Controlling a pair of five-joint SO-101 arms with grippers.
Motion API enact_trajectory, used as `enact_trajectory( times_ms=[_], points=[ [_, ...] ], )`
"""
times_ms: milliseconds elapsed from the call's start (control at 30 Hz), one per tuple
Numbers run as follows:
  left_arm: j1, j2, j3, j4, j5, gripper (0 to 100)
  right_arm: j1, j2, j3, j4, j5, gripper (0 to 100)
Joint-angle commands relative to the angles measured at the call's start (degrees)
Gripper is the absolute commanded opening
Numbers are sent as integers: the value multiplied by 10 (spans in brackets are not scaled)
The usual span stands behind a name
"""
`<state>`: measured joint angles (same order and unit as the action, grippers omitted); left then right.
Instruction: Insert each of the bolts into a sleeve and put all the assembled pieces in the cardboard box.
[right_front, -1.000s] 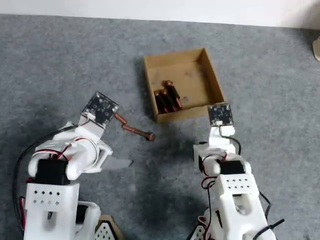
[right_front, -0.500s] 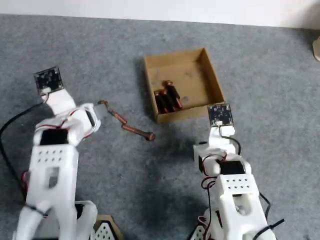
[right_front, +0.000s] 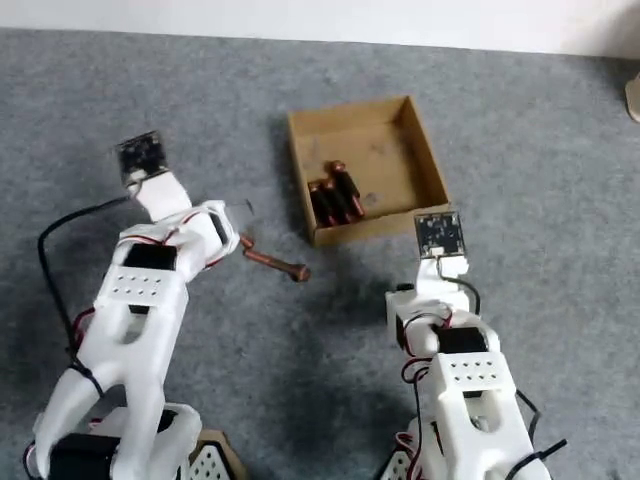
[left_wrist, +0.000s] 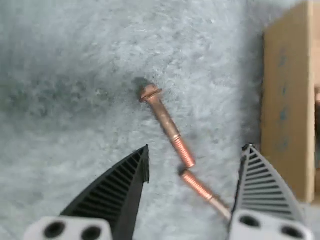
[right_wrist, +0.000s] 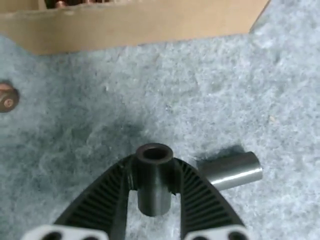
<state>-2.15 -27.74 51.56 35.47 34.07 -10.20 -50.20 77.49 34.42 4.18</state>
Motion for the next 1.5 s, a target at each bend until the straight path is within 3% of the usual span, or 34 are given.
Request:
enact_trajectory(
  times_ms=[0, 300, 567, 867, 1033, 1267, 1333, 1467],
  points=[
    [12, 0, -27, -11, 83, 271, 0, -16, -6, -9, 7, 5],
    [13, 24, -32, -15, 171, 270, 0, -16, -6, -9, 7, 5],
    [6, 230, -153, -11, 214, 274, 0, -16, -6, -9, 7, 5],
    [-29, 360, -240, -11, 258, 274, 0, -16, -6, -9, 8, 5],
    [-54, 390, -254, 8, 287, 270, 0, -16, -6, -9, 8, 5],
    [-36, 395, -256, 25, 288, 268, 0, -16, -6, -9, 8, 5],
    [-36, 395, -257, 25, 287, 226, 0, -16, -6, -9, 8, 5],
    [-42, 395, -258, 23, 285, 0, 0, -16, -6, -9, 8, 5]
  ],
)
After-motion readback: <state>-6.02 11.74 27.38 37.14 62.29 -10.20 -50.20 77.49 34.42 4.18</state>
